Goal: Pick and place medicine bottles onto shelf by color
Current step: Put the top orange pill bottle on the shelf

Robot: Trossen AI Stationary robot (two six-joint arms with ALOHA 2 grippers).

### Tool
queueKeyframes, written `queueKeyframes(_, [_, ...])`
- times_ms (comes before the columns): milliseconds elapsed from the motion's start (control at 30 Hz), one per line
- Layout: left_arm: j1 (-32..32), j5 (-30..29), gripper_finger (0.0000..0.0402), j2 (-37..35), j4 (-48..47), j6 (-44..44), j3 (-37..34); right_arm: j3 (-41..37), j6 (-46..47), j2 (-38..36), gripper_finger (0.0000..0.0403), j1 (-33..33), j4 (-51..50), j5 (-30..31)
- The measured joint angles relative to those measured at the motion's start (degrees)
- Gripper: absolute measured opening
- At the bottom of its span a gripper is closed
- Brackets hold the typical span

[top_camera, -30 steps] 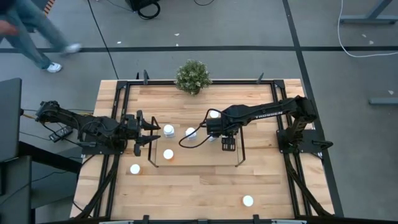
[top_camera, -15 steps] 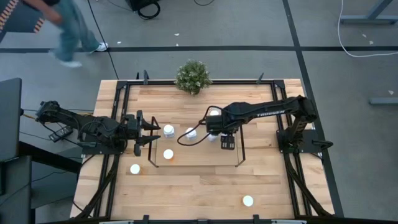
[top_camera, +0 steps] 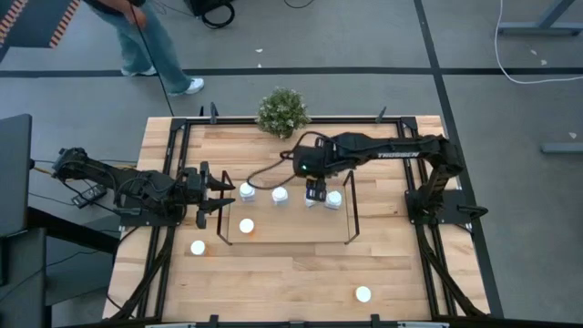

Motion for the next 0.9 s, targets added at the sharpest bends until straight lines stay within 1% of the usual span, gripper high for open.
queueKeyframes(300, [0.0, 0.0, 0.0172, 0.0, -0.1, 0.7, 0.0, -0.1, -3.7, 6.0, 0.0264, -8.3, 0.3, -4.0])
queueKeyframes(467, [0.0, 0.0, 0.0172, 0.0, 0.0, 0.9, 0.0, -0.1, -6.1, 10.9, 0.0264, -9.5, 1.4, -6.1])
queueKeyframes(600, [0.0, 0.0, 0.0172, 0.0, -0.1, 0.9, 0.0, -0.1, -8.3, 14.2, 0.0264, -10.1, 1.2, -5.9])
queueKeyframes(767, [0.0, 0.0, 0.0172, 0.0, -0.2, 0.8, 0.0, -0.1, -10.1, 14.4, 0.0268, -11.9, 1.7, -5.5])
queueKeyframes(900, [0.0, 0.0, 0.0172, 0.0, -0.3, 0.8, 0.0, 0.0, -10.2, 13.2, 0.0284, -13.5, 2.0, -5.4])
